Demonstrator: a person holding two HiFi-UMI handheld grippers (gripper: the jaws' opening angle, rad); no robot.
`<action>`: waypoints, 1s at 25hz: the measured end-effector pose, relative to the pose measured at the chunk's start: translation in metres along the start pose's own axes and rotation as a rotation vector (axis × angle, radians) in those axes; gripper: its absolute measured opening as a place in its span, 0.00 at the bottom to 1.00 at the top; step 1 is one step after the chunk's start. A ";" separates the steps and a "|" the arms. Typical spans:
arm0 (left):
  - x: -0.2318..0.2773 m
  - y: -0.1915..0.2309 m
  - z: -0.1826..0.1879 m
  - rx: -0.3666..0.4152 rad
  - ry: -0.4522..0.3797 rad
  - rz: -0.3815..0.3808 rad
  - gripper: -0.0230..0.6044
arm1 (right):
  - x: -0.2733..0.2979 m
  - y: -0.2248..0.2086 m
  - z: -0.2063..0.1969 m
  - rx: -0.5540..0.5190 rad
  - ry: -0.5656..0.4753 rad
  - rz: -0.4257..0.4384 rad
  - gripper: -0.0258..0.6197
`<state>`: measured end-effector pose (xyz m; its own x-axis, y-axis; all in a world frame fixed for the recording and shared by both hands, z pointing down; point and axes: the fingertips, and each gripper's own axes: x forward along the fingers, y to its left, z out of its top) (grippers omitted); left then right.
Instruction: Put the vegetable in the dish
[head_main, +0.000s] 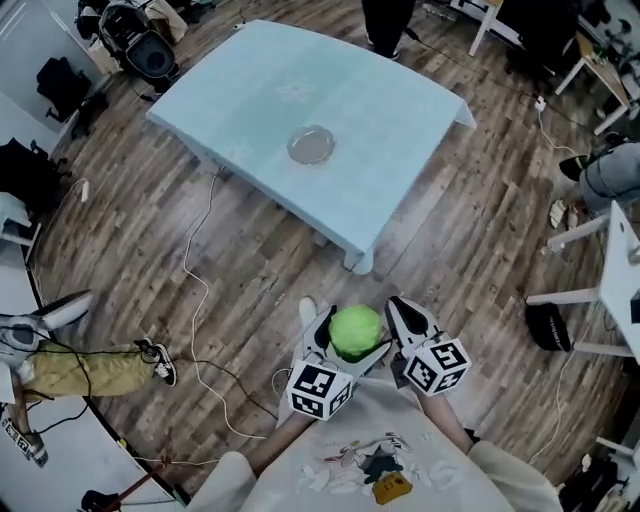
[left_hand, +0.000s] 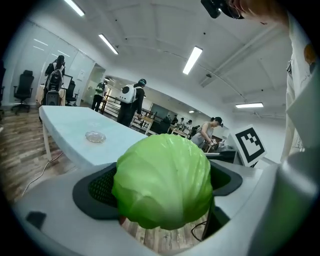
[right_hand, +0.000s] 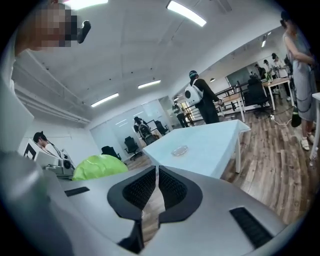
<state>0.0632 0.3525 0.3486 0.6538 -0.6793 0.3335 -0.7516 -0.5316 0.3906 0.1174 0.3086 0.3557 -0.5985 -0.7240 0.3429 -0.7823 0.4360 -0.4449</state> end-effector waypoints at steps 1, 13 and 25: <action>0.001 0.013 0.010 -0.009 -0.010 -0.007 0.90 | 0.017 0.007 0.007 0.003 0.009 0.014 0.10; 0.007 0.176 0.092 0.010 -0.032 -0.043 0.90 | 0.164 0.034 0.089 -0.053 -0.086 -0.050 0.10; 0.076 0.244 0.122 0.006 0.039 -0.068 0.90 | 0.232 -0.014 0.114 0.007 -0.036 -0.117 0.10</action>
<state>-0.0812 0.1099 0.3646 0.7059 -0.6214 0.3399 -0.7060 -0.5786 0.4084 0.0087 0.0735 0.3476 -0.4964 -0.7885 0.3632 -0.8452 0.3436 -0.4093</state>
